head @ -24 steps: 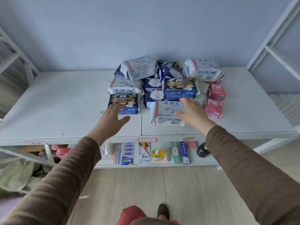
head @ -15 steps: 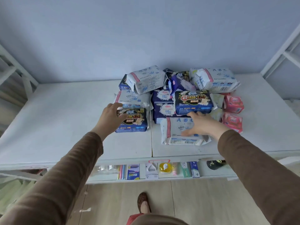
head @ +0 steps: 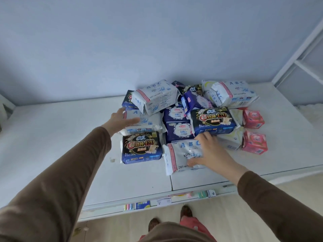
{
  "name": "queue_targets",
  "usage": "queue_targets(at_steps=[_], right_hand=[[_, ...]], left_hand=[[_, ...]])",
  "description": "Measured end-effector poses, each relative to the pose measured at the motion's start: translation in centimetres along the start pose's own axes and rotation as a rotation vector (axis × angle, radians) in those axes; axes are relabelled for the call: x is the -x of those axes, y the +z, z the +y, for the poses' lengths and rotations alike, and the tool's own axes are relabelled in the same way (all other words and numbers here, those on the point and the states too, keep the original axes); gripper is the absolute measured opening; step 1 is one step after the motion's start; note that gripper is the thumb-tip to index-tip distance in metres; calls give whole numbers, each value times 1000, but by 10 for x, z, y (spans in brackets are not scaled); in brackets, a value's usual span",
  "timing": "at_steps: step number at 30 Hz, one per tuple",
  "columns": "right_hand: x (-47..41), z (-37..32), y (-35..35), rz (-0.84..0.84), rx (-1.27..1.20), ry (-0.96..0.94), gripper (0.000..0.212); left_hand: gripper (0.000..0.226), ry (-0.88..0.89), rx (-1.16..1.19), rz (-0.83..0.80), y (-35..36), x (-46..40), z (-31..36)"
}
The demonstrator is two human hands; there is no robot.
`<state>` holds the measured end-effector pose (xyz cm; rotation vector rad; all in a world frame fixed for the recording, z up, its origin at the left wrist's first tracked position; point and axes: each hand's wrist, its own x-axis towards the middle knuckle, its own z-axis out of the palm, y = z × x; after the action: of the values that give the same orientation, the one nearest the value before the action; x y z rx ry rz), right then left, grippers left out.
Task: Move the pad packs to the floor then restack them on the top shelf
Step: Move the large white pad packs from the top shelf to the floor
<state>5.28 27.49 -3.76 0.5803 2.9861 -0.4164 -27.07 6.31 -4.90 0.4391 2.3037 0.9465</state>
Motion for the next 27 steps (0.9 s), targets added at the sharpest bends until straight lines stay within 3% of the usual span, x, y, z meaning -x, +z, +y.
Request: queue_targets(at_steps=[2,4,8,11,14,16,20,23,27], right_hand=[[4,-2,6,71,-34,-21,84],[10,-2,12,140,-50,-41,83],[18,-5,20,285,-39,-60,81],[21,-11,25,354,-27,-129,63],[17,-20,25,308,-59,-128,66],[10,-22,24,232,-81,-129,84],[-2,-21,17,-75,-171,-162,117],[-10,-19,11,-166,-241,-104,113],[-12,-24,9,-154,-251,-59,94]], left_hand=[[99,7,-33,-98,-2,-6,2],[91,51,-87,-82,-2,-9,1],[84,271,-73,56,4,-1,-7],[73,505,-196,222,6,10,-17],[75,567,-262,240,4,18,-23],[93,535,-247,191,0,19,-24],[120,372,-261,14,-9,13,-16],[108,321,-363,-41,-14,11,-11],[84,406,-373,13,-13,25,-9]])
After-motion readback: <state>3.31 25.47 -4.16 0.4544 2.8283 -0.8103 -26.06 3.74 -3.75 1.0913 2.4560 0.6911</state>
